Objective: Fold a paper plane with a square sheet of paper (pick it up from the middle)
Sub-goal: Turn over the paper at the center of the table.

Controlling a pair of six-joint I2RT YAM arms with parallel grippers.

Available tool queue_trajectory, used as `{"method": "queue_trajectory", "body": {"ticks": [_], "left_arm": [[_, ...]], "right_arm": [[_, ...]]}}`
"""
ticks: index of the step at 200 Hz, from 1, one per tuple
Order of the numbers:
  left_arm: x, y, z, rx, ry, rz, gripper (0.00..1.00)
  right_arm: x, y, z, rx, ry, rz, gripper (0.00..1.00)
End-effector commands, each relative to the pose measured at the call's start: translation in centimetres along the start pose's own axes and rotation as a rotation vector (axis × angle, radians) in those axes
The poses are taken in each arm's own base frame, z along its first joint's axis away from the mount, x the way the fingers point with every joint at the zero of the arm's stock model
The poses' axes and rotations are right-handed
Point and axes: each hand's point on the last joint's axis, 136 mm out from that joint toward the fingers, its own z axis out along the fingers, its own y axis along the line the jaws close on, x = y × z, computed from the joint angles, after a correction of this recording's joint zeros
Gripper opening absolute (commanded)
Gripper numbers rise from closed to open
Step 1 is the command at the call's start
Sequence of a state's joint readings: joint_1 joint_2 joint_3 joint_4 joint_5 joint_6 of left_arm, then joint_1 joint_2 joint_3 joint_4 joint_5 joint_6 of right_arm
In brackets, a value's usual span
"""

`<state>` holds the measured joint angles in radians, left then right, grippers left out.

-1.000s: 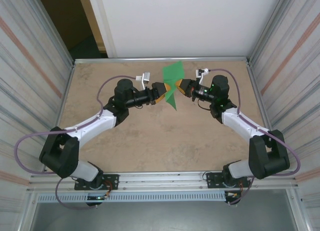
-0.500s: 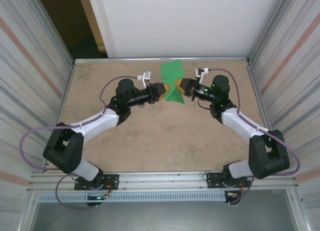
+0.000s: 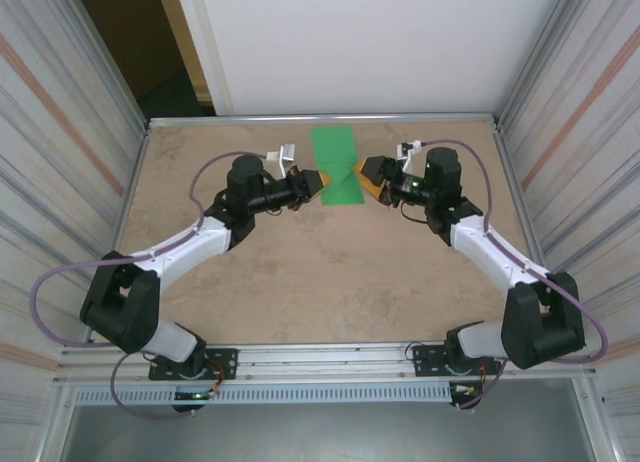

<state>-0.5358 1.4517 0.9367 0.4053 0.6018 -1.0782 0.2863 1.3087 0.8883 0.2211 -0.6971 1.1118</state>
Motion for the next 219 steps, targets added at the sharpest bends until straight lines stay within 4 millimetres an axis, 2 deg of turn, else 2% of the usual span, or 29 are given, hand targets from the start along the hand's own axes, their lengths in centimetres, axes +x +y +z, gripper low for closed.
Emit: {"method": "queue_trajectory", "body": {"ticks": [1,30,53,85,105,123,145,183,192,208,219], "left_arm": [[0.6,2.5,-2.2,-0.215,0.023,0.123,0.05],[1.1,7.1,-5.2,-0.535,0.066,0.242,0.05],[1.0,10.3,-8.0,-0.837,0.113,0.349,0.05],[-0.4,12.6,-11.2,-1.280,0.182,0.552,0.05],[-1.4,13.0,-11.9,-1.506,0.223,0.673,0.05],[-1.7,13.7,-11.4,-1.643,0.273,0.747,0.04],[-1.3,14.8,-9.5,-1.701,0.328,0.795,0.04],[0.4,17.4,-5.2,-1.680,0.440,0.815,0.04],[1.4,18.8,-4.2,-1.689,0.483,0.825,0.04],[2.7,19.8,-2.5,-1.656,0.530,0.810,0.05],[3.7,20.5,-1.3,-1.622,0.563,0.787,0.09]], "right_arm": [[-1.0,-2.7,-2.6,0.204,-0.074,-0.072,0.66],[-1.8,-5.9,-5.0,0.390,-0.141,-0.103,0.76],[-1.8,-7.7,-6.1,0.504,-0.156,-0.129,0.81],[-1.8,-9.1,-6.9,0.576,-0.169,-0.125,0.84],[-1.8,-9.7,-7.2,0.600,-0.185,-0.108,0.84],[-1.8,-10.3,-7.4,0.621,-0.193,-0.092,0.84],[-1.9,-10.8,-7.9,0.644,-0.207,-0.081,0.84],[-2.1,-11.5,-8.8,0.653,-0.233,-0.045,0.84],[-2.1,-11.5,-9.0,0.650,-0.235,-0.042,0.84],[-2.2,-11.5,-9.2,0.653,-0.239,-0.038,0.84],[-2.2,-11.5,-9.3,0.655,-0.241,-0.034,0.83]]}}
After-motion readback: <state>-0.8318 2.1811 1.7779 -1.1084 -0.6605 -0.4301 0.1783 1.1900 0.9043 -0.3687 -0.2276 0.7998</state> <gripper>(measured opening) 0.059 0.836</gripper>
